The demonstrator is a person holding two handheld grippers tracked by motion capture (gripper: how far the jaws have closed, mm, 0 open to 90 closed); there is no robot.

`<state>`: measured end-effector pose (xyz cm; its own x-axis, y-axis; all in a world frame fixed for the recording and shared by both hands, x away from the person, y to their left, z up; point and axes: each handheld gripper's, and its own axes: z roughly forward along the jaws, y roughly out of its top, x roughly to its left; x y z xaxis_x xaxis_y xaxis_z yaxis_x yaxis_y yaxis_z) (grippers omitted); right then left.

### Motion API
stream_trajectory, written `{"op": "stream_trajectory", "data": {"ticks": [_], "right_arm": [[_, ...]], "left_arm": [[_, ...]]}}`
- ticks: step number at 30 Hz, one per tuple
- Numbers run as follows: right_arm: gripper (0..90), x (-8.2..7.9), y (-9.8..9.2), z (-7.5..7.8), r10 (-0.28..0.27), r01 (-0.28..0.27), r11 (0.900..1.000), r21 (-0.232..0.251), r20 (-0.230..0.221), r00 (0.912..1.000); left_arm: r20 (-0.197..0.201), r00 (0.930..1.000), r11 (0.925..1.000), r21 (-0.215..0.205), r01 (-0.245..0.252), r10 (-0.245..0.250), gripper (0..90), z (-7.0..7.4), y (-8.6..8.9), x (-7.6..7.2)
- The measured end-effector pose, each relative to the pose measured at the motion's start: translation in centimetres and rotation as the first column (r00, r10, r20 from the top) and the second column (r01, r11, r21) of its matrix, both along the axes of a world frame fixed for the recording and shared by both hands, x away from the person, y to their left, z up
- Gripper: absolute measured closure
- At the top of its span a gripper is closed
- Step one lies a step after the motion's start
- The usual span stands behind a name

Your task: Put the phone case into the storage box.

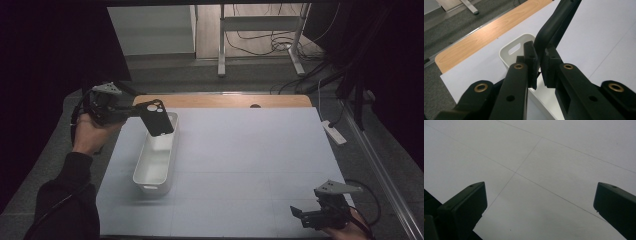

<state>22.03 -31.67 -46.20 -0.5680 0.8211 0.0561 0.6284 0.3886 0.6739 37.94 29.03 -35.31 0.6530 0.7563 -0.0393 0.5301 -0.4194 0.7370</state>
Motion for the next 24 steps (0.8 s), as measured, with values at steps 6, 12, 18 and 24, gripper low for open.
{"op": "stream_trajectory", "data": {"ticks": [6, 12, 18, 24], "right_arm": [[0.0, 0.0, -0.1, 0.0, -0.001, 0.001, 1.000, 0.004, 0.000, 1.0000], [0.0, 0.0, -0.1, 0.0, 0.000, 0.000, 1.000, 0.005, 0.000, 1.0000], [0.0, 0.1, -0.1, 0.0, 0.000, 0.000, 1.000, 0.006, -0.003, 1.0000], [0.0, 0.1, -0.1, 0.0, 0.000, 0.000, 1.000, 0.007, -0.009, 1.0000]], "left_arm": [[-0.004, 1.0000, 1.0000, 0.001, -0.004, 0.004, 83.1, -0.6, -0.2, 0.7], [-0.008, 0.9999, 0.9999, 0.007, -0.010, 0.010, 83.1, -1.4, -0.3, 1.6], [-0.011, 0.9998, 0.9998, 0.014, -0.016, 0.016, 83.1, -1.9, -0.4, 2.3], [-0.015, 0.9997, 0.9994, 0.030, -0.019, 0.020, 83.1, -2.5, -0.5, 3.0]]}}
